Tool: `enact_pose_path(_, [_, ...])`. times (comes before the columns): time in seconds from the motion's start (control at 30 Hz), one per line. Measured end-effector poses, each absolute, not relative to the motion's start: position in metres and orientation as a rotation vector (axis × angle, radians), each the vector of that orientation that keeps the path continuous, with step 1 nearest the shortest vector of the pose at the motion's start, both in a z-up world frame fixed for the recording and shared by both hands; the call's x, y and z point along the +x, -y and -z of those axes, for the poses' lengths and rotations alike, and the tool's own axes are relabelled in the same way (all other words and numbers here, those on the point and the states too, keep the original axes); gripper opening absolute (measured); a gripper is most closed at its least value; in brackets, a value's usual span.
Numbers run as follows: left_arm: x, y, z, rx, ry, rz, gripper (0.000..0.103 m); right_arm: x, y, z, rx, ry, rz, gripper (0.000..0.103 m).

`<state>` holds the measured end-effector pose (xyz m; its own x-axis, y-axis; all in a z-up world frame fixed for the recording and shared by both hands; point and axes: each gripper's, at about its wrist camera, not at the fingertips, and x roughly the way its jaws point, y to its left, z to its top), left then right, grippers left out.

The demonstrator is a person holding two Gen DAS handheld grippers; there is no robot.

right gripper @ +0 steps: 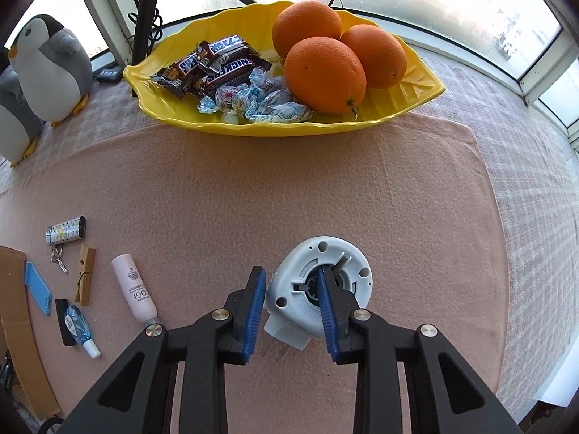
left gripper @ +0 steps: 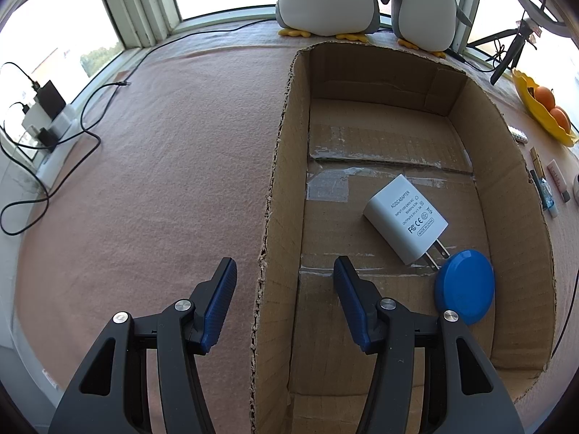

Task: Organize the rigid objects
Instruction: 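Lift the white plug adapter with the right gripper toward the box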

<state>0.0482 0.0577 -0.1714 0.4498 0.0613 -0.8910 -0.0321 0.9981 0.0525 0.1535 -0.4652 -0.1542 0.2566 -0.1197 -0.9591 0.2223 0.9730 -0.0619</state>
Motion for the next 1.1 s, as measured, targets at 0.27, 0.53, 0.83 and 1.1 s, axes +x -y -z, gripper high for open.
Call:
enact_pose_path(0.27, [0.048, -0.058, 0.171, 0.029, -1.102, -0.058, 0.056, 0.164, 0.449, 0.162, -0.046, -1.348, 0.228, 0.029])
enact_pose_path(0.53, [0.048, -0.058, 0.170, 0.025, -1.103, -0.060, 0.056, 0.154, 0.442, 0.155, -0.013, -1.304, 0.219, 0.022])
enact_pose_path(0.83, [0.048, -0.057, 0.170, 0.028, -1.103, -0.060, 0.056, 0.132, 0.446, 0.142, 0.067, -1.227, 0.221, 0.018])
enact_pose_path(1.1, [0.048, -0.057, 0.170, 0.028, -1.103, -0.060, 0.056, 0.118, 0.431, 0.112, 0.081, -1.132, 0.174, 0.018])
